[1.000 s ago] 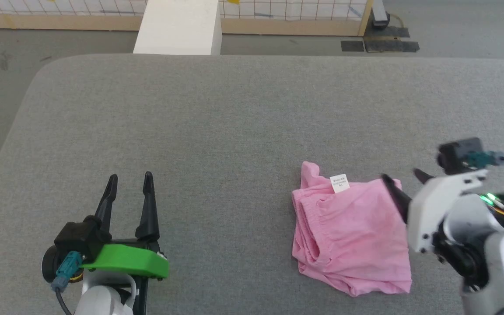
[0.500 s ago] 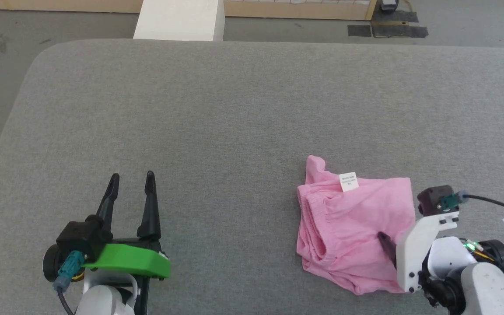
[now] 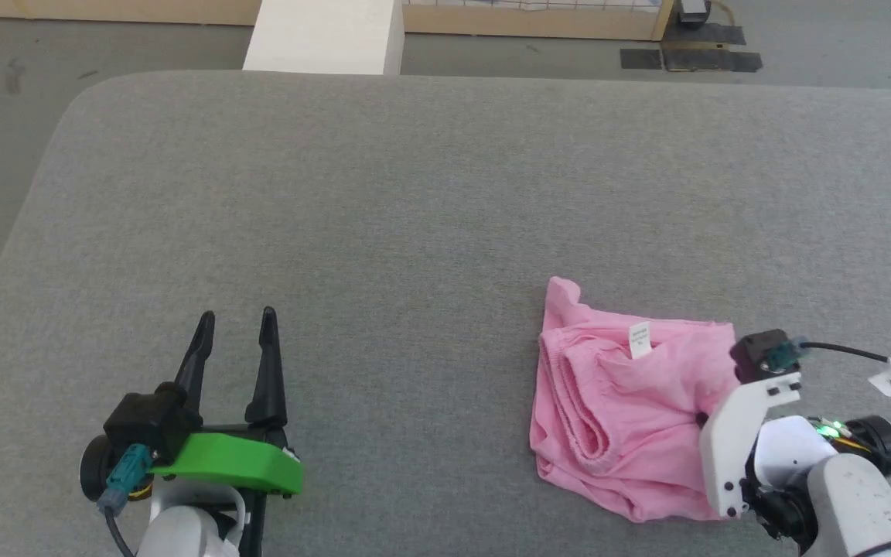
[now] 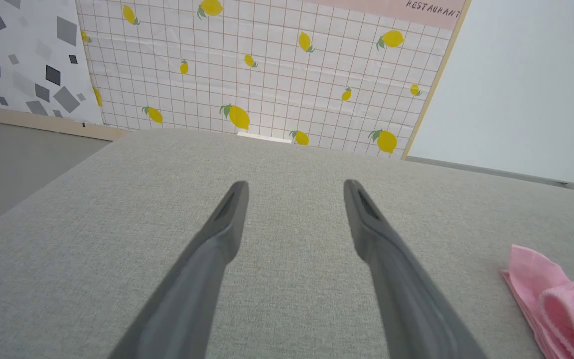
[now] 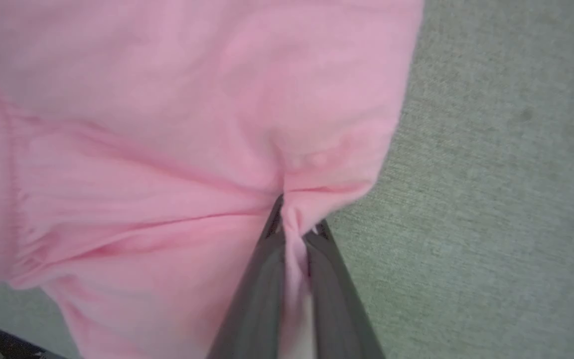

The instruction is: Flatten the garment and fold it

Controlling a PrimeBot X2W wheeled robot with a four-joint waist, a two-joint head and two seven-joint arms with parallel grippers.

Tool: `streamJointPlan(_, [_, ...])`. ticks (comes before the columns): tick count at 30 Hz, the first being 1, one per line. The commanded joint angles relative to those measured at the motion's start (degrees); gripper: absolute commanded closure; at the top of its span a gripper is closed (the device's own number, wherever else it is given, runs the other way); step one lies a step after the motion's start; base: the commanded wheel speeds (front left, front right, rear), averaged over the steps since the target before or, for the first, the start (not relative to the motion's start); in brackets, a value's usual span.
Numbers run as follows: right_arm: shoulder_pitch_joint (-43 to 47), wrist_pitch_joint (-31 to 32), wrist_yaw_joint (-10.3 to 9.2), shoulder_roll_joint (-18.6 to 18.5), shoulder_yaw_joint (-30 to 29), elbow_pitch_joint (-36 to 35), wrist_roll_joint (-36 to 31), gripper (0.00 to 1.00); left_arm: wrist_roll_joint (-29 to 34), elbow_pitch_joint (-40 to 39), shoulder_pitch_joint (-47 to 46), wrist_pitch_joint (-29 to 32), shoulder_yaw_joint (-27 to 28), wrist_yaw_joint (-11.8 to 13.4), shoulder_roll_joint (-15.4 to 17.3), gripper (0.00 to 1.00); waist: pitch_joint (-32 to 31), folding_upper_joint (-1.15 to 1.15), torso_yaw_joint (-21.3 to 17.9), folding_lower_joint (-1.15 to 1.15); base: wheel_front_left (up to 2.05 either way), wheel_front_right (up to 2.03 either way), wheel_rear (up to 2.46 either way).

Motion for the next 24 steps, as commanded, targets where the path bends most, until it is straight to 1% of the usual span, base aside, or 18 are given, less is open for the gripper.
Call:
streamJointPlan(1, [-1.1,-0.2,-0.12,-1.6,1.9,0.6,0.1,1.0,0.4,0.1,-0.2,-0.2,0.3,0.1,0.0,0.0,-0.2,0.0,-1.2,0.0,0.0,0.0,0.0])
streamJointPlan(4, [-3.1,0.4,-0.12,-5.2,8.0,0.2,1.8,1.0,0.6,-0.9,0.3,-0.2,1.2,0.3,0.4,0.0,0.3,0.0,-4.4,0.0,0.0,0.0,0.0])
streamJointPlan(6, [-5.2,1.2,-0.12,-7.8,12.2,0.0,4.1,1.0,0.8,-1.8,0.8,-0.2,1.6,0.5,0.6,0.0,1.3,0.0,-8.0,0.0,0.0,0.0,0.0])
streamJointPlan(9, [-9.7,2.0,-0.12,-12.5,18.3,0.7,7.1,1.0,1.4,-2.2,1.0,-0.2,1.6,0.5,1.3,0.0,3.4,0.0,-14.5,0.0,0.0,0.0,0.0])
streamJointPlan(13, [-15.9,1.0,-0.12,-16.5,23.0,3.4,9.9,1.0,1.9,-2.7,-0.1,-0.2,1.6,0.8,2.1,0.0,6.3,0.0,-21.7,0.0,0.0,0.0,0.0])
streamJointPlan(15, [-18.6,-0.2,-0.12,-18.0,24.5,5.3,10.7,1.0,2.1,-3.1,-1.0,-0.1,1.5,1.0,2.4,0.0,7.7,0.0,-24.1,0.0,0.0,0.0,0.0])
streamJointPlan(16, [-20.1,-0.9,-0.12,-18.7,24.9,6.6,11.2,1.0,2.4,-3.5,-1.5,0.0,1.5,1.2,2.6,0.0,8.6,0.0,-25.2,0.0,0.0,0.0,0.0])
streamJointPlan(19, [-23.5,-3.3,-0.12,-20.3,25.3,10.5,11.6,1.0,3.0,-4.5,-2.8,0.5,1.3,1.5,3.3,0.0,10.9,0.0,-26.8,0.0,0.0,0.0,0.0])
streamJointPlan(24, [-28.9,-8.4,-0.12,-22.7,24.5,17.5,11.1,1.0,4.3,-8.0,-4.3,2.5,1.0,2.1,4.7,0.0,15.6,0.0,-27.2,0.0,0.0,0.0,0.0])
